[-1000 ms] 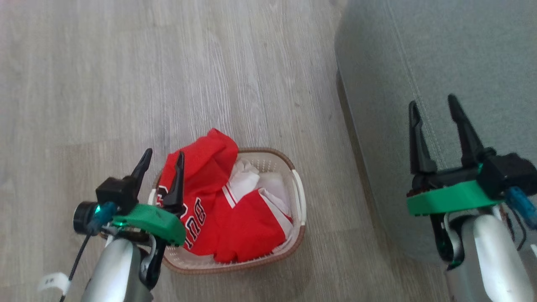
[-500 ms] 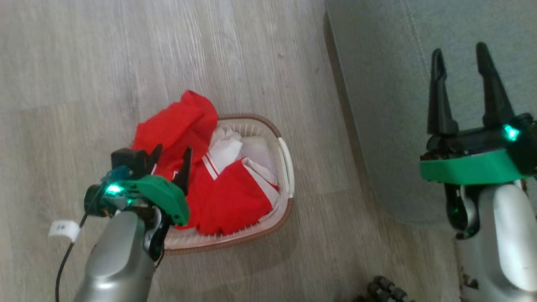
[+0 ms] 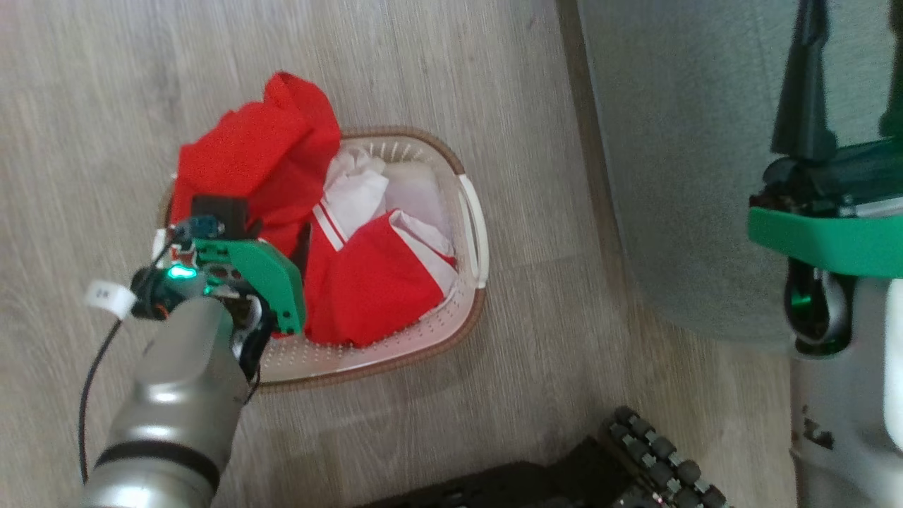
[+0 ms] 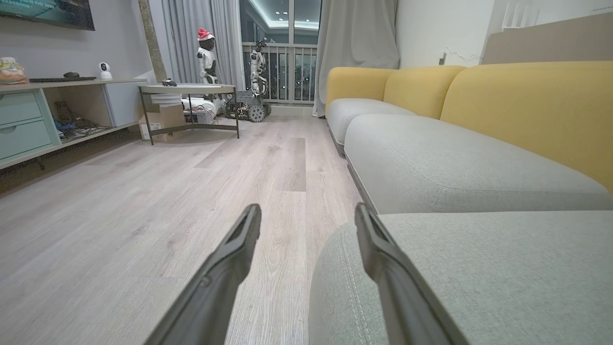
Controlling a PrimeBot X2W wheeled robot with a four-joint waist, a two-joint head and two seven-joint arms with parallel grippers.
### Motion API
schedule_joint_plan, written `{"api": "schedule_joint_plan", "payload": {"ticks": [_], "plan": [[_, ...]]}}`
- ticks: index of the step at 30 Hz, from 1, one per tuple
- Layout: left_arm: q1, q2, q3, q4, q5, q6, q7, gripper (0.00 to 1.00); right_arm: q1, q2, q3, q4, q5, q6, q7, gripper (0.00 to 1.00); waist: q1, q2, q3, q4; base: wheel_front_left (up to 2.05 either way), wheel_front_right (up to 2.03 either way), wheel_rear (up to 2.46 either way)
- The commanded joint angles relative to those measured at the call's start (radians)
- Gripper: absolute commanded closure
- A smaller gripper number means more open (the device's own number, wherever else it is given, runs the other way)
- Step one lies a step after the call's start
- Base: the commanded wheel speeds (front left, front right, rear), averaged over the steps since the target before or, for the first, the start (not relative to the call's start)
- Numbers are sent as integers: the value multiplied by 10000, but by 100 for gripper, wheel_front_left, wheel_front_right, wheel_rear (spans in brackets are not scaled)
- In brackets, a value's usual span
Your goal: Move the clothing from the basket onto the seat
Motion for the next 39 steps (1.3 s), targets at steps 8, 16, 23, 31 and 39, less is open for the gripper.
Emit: {"api": "schedule_joint_plan", "payload": {"ticks": [8,16,23,31,39], "plan": [[-1243,342,-3,1219,175,347,31,0,-323,-87,41,-773,223,-2,-63,0,-2,0,1147,-212,0,0,0],[-2163,502,-287,2011,367,586,634,0,-535,-87,132,-1125,298,-2,-63,0,-2,0,1898,-514,0,0,0],[-2333,599,-605,2292,485,532,1853,0,-551,-87,122,-1250,323,-2,-63,0,-2,0,2286,-652,0,0,0],[-2309,629,-806,2362,424,333,2392,44,-526,-87,125,-1253,326,-2,-63,0,-2,0,2406,-665,0,0,0],[-2409,599,-1008,2379,351,139,2272,100,-573,-87,123,-1192,276,-2,-63,0,-2,0,2344,-543,0,0,0]]}}
